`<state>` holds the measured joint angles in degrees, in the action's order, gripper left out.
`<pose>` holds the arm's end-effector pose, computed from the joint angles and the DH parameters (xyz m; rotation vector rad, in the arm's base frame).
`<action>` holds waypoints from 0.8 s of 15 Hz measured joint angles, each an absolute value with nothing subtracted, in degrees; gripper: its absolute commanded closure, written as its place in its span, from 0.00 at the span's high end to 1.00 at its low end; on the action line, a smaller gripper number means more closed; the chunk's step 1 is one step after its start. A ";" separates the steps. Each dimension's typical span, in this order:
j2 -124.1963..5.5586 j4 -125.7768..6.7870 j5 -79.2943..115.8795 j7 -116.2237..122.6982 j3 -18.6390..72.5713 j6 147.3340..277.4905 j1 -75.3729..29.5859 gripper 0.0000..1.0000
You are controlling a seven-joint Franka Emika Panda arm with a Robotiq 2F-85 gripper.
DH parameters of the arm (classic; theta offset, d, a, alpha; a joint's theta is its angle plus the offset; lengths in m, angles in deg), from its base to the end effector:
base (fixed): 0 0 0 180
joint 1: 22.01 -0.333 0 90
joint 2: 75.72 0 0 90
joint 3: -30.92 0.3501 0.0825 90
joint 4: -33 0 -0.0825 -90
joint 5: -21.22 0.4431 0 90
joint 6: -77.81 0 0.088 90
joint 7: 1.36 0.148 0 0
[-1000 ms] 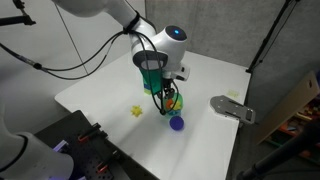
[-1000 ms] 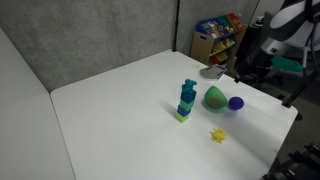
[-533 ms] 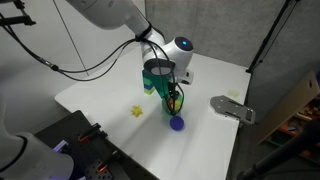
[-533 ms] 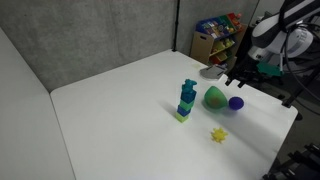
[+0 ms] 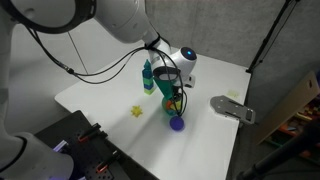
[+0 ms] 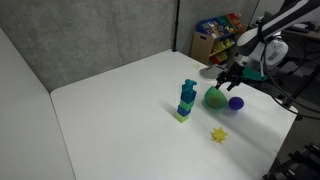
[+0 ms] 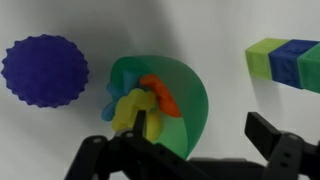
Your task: Place the green bowl upright then put the yellow toy in the bowl
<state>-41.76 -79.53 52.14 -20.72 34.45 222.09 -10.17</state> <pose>0.6560 -0.0871 0.1043 -2.7780 0.3713 -0.0562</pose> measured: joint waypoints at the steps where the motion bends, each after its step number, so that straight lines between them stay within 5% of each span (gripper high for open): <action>1: -40.60 -78.69 52.13 -20.92 35.03 222.56 -9.90 1.00; 3: -38.61 -77.13 52.12 -21.30 36.13 223.36 -9.54 1.00; 4: -37.69 -76.37 52.09 -21.40 36.63 223.73 -9.45 0.75; 6: -36.04 -74.98 51.95 -21.46 37.44 224.59 -9.39 0.66; 12: -33.43 -72.63 49.93 -21.34 38.26 225.48 -9.16 0.16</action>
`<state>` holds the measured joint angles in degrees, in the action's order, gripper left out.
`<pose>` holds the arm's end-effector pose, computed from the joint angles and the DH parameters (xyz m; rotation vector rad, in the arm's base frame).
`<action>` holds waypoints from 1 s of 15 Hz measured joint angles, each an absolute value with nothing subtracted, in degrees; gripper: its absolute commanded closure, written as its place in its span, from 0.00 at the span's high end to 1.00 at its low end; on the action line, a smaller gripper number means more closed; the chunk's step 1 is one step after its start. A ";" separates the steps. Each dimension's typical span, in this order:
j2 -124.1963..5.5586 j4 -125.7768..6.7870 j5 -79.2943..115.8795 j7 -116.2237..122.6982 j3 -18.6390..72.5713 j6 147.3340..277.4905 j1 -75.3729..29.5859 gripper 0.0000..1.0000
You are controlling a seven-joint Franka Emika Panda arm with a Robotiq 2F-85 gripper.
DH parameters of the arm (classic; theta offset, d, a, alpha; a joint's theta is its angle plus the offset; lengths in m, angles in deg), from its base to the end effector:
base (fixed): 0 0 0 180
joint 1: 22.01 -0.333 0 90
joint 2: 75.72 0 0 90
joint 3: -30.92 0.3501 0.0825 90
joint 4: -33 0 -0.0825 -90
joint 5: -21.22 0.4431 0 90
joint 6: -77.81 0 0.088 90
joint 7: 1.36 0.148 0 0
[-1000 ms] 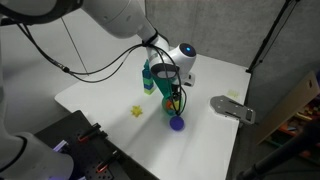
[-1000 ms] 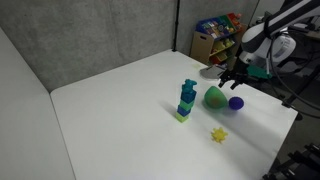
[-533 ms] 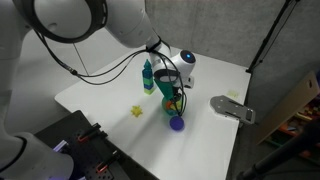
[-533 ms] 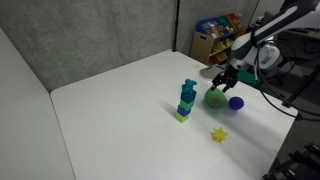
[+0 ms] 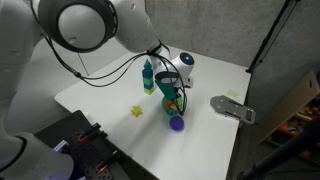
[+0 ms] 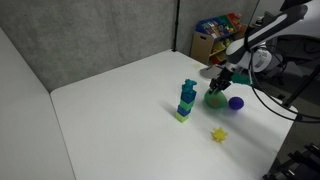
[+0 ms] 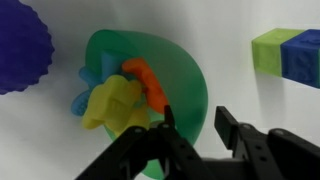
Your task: Place the green bowl upright then put the yellow toy in the bowl
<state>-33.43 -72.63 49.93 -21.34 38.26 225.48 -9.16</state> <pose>0.6884 -0.0635 0.0608 -2.7805 0.2916 -0.0918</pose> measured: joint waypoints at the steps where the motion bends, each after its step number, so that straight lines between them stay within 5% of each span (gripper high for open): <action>1: -33.41 -72.61 48.93 -21.12 38.16 225.58 -9.16 0.08; 4: -33.41 -72.56 44.69 -19.60 37.39 226.46 -9.72 0.00; 15: -33.05 -71.96 29.11 -7.71 31.70 227.88 -19.06 0.02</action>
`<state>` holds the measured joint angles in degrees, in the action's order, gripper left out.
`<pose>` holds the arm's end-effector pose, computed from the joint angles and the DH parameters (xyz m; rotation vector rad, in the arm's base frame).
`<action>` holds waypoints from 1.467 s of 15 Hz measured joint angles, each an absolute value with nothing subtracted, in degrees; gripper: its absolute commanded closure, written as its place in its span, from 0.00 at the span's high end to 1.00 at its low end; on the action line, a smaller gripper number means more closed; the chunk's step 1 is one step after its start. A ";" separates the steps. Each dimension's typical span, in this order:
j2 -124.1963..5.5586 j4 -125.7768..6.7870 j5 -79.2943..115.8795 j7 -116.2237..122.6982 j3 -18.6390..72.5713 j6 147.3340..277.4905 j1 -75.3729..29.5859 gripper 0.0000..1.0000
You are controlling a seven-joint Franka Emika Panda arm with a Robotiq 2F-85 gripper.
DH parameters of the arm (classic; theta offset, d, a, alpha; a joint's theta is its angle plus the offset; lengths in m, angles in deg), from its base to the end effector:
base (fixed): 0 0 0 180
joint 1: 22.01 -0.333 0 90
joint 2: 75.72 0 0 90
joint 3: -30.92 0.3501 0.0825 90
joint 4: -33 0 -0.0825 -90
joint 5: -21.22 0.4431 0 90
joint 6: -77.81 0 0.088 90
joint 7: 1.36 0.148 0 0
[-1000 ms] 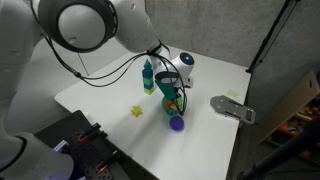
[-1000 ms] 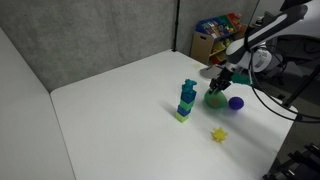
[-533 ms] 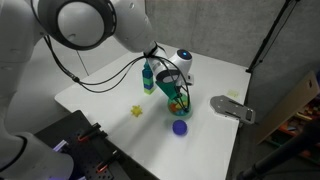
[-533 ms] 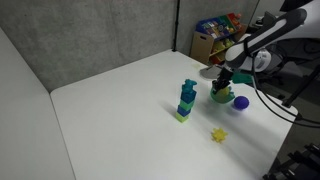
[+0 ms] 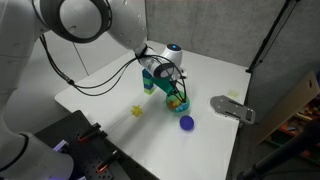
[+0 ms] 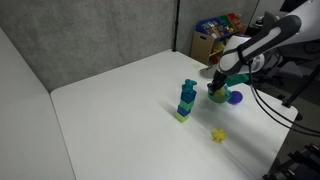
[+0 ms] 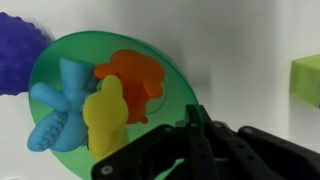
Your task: Place the green bowl upright then put the yellow toy in the bowl
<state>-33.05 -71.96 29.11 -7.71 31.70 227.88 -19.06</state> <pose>0.6986 -0.0268 0.0603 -3.0628 0.0747 -0.0736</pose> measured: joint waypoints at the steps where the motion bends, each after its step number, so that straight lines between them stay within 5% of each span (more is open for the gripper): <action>1: -32.67 -71.37 27.85 -6.37 30.99 227.88 -20.04 0.02; 10: -24.48 -61.43 22.46 1.07 26.82 227.87 -24.10 0.04; 12: -22.57 -59.62 22.45 1.76 26.70 227.87 -24.25 0.29; 21: -23.05 -56.22 23.16 2.06 28.18 226.39 -23.08 0.98; 22: -23.83 -56.23 23.58 1.94 28.85 225.39 -22.46 1.00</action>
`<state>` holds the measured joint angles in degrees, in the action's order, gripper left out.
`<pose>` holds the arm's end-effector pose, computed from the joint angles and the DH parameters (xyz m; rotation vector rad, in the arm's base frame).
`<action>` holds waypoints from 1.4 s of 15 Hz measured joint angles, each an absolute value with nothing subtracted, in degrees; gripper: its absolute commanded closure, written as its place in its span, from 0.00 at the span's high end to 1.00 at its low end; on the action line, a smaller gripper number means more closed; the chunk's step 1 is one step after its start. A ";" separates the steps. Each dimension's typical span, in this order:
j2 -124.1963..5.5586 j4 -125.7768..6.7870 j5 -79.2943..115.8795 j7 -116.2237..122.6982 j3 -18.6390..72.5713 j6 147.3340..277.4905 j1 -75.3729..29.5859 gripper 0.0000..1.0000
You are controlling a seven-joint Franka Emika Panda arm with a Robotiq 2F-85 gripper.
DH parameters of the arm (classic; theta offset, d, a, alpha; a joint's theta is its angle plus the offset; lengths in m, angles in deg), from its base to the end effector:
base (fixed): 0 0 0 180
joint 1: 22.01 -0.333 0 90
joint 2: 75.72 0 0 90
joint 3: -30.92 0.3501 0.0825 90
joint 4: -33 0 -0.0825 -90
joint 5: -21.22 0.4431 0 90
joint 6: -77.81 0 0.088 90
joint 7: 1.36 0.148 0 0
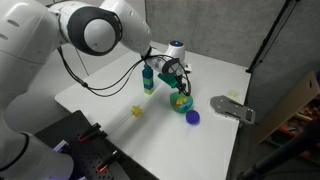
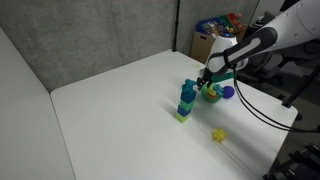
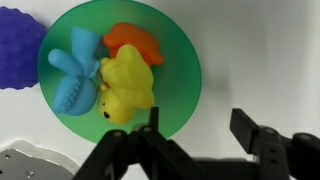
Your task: Place the green bowl upright then put the yellow toy in the bowl
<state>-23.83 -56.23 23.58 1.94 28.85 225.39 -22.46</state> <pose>0.7727 -0.0189 0.0542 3.1304 -0.1629 0.1782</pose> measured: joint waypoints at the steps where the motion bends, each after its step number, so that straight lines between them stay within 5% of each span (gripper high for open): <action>1: -24.74 -56.32 24.22 1.70 29.75 224.04 -21.66 1.00; 9: -32.42 -62.07 29.28 -1.94 33.89 212.04 -16.69 1.00; 21: -40.43 -79.23 38.88 -19.55 39.37 212.08 -13.15 1.00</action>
<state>-40.43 -79.23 38.88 -19.55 39.37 212.08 -13.15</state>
